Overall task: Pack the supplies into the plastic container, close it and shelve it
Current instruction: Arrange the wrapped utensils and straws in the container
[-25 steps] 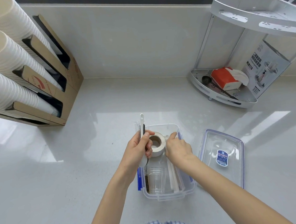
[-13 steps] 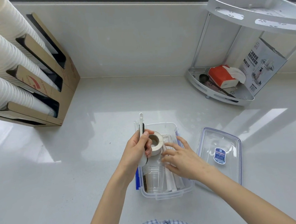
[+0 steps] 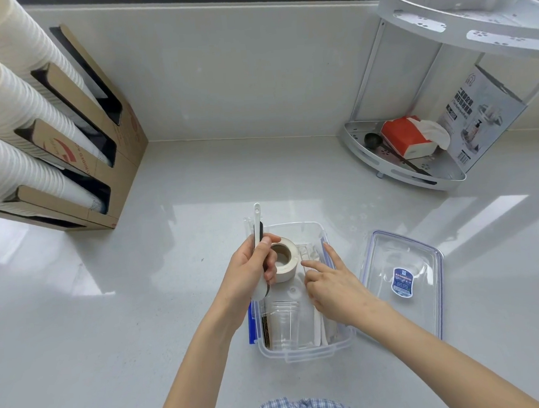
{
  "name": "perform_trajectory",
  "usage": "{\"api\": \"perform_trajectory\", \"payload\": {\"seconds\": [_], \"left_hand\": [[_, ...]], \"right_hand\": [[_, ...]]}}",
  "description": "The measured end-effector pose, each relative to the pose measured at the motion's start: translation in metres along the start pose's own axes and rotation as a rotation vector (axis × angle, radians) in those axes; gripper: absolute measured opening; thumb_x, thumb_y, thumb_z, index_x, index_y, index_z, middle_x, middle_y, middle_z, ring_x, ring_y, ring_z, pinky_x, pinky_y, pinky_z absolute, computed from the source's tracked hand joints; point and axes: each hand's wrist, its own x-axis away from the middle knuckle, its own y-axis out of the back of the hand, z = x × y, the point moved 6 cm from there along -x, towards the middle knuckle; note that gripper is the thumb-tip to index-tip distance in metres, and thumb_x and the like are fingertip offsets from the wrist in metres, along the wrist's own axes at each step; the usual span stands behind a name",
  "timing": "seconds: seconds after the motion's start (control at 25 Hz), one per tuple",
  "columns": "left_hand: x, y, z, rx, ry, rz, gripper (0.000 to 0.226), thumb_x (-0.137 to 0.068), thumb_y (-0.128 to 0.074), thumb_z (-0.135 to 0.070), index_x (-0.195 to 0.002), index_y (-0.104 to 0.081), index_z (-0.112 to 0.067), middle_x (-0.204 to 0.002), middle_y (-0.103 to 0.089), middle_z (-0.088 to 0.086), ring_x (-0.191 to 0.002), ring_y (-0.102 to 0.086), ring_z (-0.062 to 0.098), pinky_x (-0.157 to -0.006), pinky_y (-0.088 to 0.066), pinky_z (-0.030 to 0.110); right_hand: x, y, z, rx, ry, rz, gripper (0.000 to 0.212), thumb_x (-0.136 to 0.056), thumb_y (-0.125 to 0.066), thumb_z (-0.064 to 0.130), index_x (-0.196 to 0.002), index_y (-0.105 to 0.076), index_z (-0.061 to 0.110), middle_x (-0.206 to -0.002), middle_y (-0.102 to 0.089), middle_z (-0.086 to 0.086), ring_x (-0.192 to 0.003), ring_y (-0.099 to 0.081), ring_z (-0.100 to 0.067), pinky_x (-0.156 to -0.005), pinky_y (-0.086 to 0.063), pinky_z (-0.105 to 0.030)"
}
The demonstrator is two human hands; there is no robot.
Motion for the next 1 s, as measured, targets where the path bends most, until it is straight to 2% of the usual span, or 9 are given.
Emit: {"api": "perform_trajectory", "payload": {"seconds": [0.08, 0.12, 0.2, 0.28, 0.44, 0.52, 0.64, 0.88, 1.0], "left_hand": [[0.000, 0.000, 0.000, -0.003, 0.005, -0.002, 0.019, -0.095, -0.039, -0.021, -0.087, -0.056, -0.017, -0.050, -0.041, -0.009, -0.042, -0.036, 0.007, -0.050, -0.033, 0.020], [0.000, -0.001, 0.001, -0.004, 0.010, -0.005, 0.018, -0.095, -0.039, -0.020, -0.088, -0.056, -0.017, -0.051, -0.041, -0.008, -0.043, -0.036, 0.007, -0.050, -0.033, 0.020], [0.000, -0.004, 0.002, 0.006, 0.027, -0.015, 0.013, -0.094, -0.040, -0.018, -0.092, -0.053, -0.016, -0.056, -0.042, -0.006, -0.044, -0.037, 0.008, -0.051, -0.032, 0.021], [0.000, -0.009, 0.005, 0.035, 0.078, -0.022, 0.010, -0.093, -0.040, -0.014, -0.097, -0.049, -0.014, -0.063, -0.043, -0.003, -0.048, -0.038, 0.009, -0.050, -0.033, 0.020], [-0.004, -0.029, 0.021, 0.068, 0.242, -0.004, 0.021, -0.086, -0.034, -0.004, -0.101, -0.046, -0.013, -0.069, -0.044, -0.001, -0.056, -0.040, 0.010, -0.048, -0.036, 0.019], [-0.005, -0.042, 0.030, 0.087, 0.313, 0.011, 0.021, -0.086, -0.034, 0.000, -0.096, -0.049, -0.012, -0.073, -0.047, 0.002, -0.061, -0.043, 0.011, -0.055, -0.038, 0.022], [-0.008, -0.055, 0.048, 0.060, 0.374, 0.041, 0.024, -0.088, -0.034, 0.003, -0.089, -0.051, -0.014, -0.084, -0.052, 0.004, -0.074, -0.053, 0.013, -0.069, -0.047, 0.027], [-0.013, -0.057, 0.065, -0.095, 0.406, 0.055, 0.041, -0.087, -0.032, 0.005, -0.125, -0.046, -0.002, -0.108, -0.053, 0.012, -0.091, -0.056, 0.016, -0.075, -0.047, 0.030], [-0.010, -0.059, 0.064, -0.163, 0.400, 0.074, 0.044, -0.089, -0.031, 0.006, -0.129, -0.043, -0.006, -0.112, -0.052, 0.009, -0.104, -0.052, 0.018, -0.093, -0.041, 0.034]], "right_hand": [[-0.002, -0.006, 0.000, -0.092, 0.014, 0.055, 0.008, -0.068, -0.067, 0.010, -0.074, -0.070, 0.007, -0.086, -0.070, -0.001, -0.124, -0.051, -0.014, -0.106, 0.003, -0.053], [-0.002, -0.006, 0.000, -0.117, 0.006, 0.066, 0.014, -0.077, -0.057, 0.006, -0.084, -0.069, 0.005, -0.094, -0.069, -0.005, -0.131, -0.044, -0.016, -0.107, 0.010, -0.052], [0.000, -0.004, 0.000, -0.104, 0.007, -0.097, 0.015, -0.073, -0.056, 0.008, -0.075, -0.070, 0.013, -0.080, -0.071, 0.001, -0.116, -0.059, -0.015, -0.111, 0.000, -0.054], [0.006, 0.001, -0.009, -0.273, -0.070, -0.279, 0.019, -0.073, -0.049, 0.018, -0.069, -0.068, 0.021, -0.072, -0.070, 0.006, -0.095, -0.068, -0.012, -0.115, -0.017, -0.042], [0.022, 0.017, -0.039, -0.860, -0.387, -0.544, 0.023, -0.085, -0.045, 0.011, -0.096, -0.065, 0.013, -0.094, -0.056, -0.001, -0.094, -0.054, -0.012, -0.094, -0.029, -0.016], [0.030, 0.014, -0.048, -1.029, -0.542, -0.532, 0.025, -0.087, -0.048, 0.006, -0.108, -0.061, 0.013, -0.102, -0.046, 0.002, -0.100, -0.050, -0.013, -0.083, -0.030, -0.012], [0.034, 0.000, -0.049, -1.141, -0.626, -0.414, 0.028, -0.088, -0.049, 0.011, -0.115, -0.055, 0.016, -0.113, -0.046, -0.002, -0.097, -0.050, -0.012, -0.084, -0.036, -0.019], [0.036, -0.008, -0.044, -1.176, -0.629, -0.355, 0.033, -0.087, -0.050, 0.009, -0.118, -0.051, 0.018, -0.114, -0.053, -0.008, -0.087, -0.052, -0.014, -0.077, -0.038, -0.022], [0.036, -0.006, -0.043, -1.200, -0.635, -0.345, 0.032, -0.087, -0.050, 0.009, -0.118, -0.050, 0.017, -0.113, -0.054, -0.008, -0.086, -0.053, -0.016, -0.077, -0.038, -0.022]]}}
